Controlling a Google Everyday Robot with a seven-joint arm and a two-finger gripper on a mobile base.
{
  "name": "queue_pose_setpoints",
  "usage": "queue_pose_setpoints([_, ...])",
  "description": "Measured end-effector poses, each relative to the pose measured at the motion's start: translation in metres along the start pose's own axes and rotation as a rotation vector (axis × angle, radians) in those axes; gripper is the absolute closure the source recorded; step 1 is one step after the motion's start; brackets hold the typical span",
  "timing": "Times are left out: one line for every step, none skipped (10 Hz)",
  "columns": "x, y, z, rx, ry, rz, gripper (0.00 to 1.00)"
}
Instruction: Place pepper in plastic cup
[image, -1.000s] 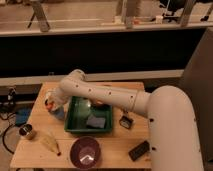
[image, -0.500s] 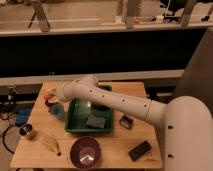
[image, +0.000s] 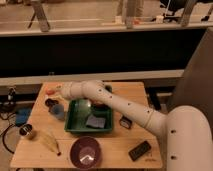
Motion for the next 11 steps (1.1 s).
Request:
queue_pose_setpoints([-0.004, -0.002, -0.003, 0.008, -0.034, 0.035, 1.0])
queue_pose_setpoints([-0.008, -0.004, -0.004, 0.012, -0.062, 0.058, 1.0])
queue_pose_setpoints([-0.011, -0.005, -0.006, 0.018, -0.087, 0.078, 1.0])
queue_pose_setpoints([-0.014, -0.006, -0.008, 0.029, -0.132, 0.117, 1.0])
queue_pose_setpoints([-0.016, -0.008, -0.011, 0.038, -0.164, 0.145, 1.0])
queue_pose_setpoints([-0.018, -0.007, -0.011, 0.038, -0.191, 0.176, 1.0])
queue_pose_setpoints([-0.023, -0.005, -0.01, 0.03, -0.208, 0.213, 1.0])
queue_pose_setpoints([-0.025, -0.001, -0.008, 0.018, -0.214, 0.252, 1.0])
queue_pose_setpoints([-0.026, 0.007, -0.006, 0.003, -0.214, 0.297, 1.0])
queue_pose_setpoints([-0.027, 0.011, -0.005, -0.011, -0.216, 0.331, 1.0])
queue_pose_setpoints([-0.027, 0.014, -0.005, -0.023, -0.218, 0.355, 1.0])
